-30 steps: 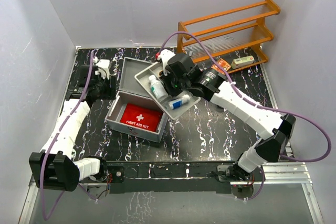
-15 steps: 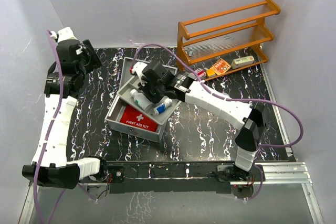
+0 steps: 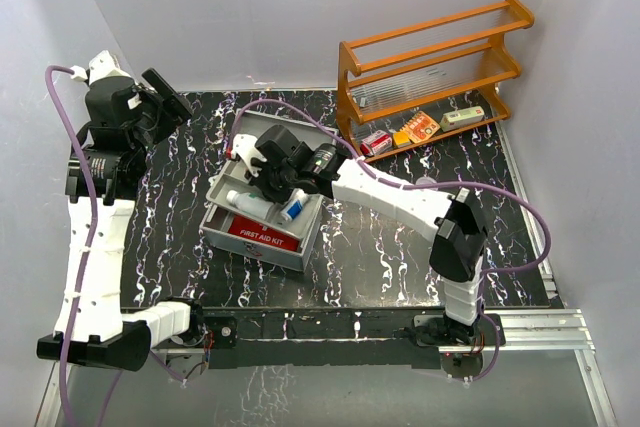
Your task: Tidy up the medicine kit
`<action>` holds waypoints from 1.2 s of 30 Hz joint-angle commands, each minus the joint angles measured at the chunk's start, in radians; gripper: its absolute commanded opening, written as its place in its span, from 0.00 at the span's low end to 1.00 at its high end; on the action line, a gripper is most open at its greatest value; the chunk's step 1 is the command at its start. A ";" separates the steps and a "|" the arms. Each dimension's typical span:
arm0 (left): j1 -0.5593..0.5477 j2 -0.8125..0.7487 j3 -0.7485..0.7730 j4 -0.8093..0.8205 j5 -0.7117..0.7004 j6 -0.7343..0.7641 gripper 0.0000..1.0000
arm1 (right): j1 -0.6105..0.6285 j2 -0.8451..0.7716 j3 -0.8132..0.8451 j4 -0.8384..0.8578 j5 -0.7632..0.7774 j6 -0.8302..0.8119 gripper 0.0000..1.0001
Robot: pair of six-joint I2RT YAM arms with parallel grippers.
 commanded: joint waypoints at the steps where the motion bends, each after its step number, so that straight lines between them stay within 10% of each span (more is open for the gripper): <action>1: -0.001 -0.010 0.022 0.010 0.061 -0.032 0.71 | -0.001 -0.004 0.046 0.170 -0.057 -0.065 0.00; 36: -0.042 0.038 0.000 0.048 0.034 0.038 0.76 | -0.001 0.115 -0.016 0.199 -0.110 -0.077 0.00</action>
